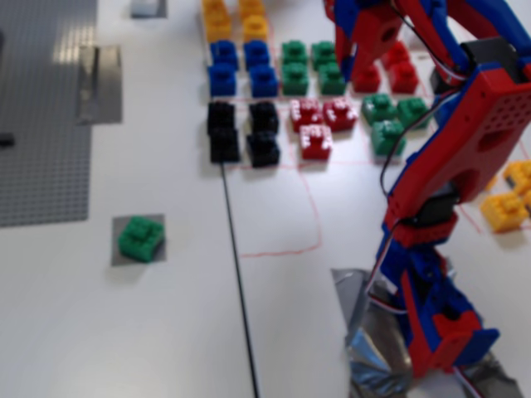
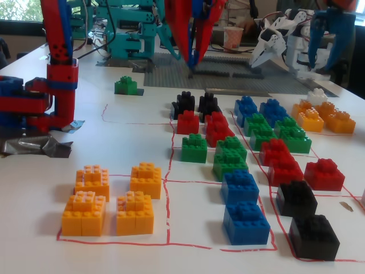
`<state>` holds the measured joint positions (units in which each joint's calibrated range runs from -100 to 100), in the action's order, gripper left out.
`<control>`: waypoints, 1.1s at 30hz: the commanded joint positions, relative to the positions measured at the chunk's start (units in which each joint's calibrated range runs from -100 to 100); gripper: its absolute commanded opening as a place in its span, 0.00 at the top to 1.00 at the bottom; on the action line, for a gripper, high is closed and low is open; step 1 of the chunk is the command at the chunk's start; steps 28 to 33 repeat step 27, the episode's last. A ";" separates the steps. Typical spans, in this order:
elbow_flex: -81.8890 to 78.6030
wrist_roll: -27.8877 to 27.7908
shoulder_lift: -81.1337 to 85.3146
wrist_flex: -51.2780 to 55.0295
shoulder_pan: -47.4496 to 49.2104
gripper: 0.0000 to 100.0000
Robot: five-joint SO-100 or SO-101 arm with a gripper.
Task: Grab the block and put it in the grey marker
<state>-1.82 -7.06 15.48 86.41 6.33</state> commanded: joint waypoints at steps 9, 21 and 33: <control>-2.45 0.54 5.40 -3.85 -6.62 1.00; -5.54 -0.44 5.56 -6.77 -10.84 1.00; -7.27 -0.39 5.81 -8.07 -11.63 1.00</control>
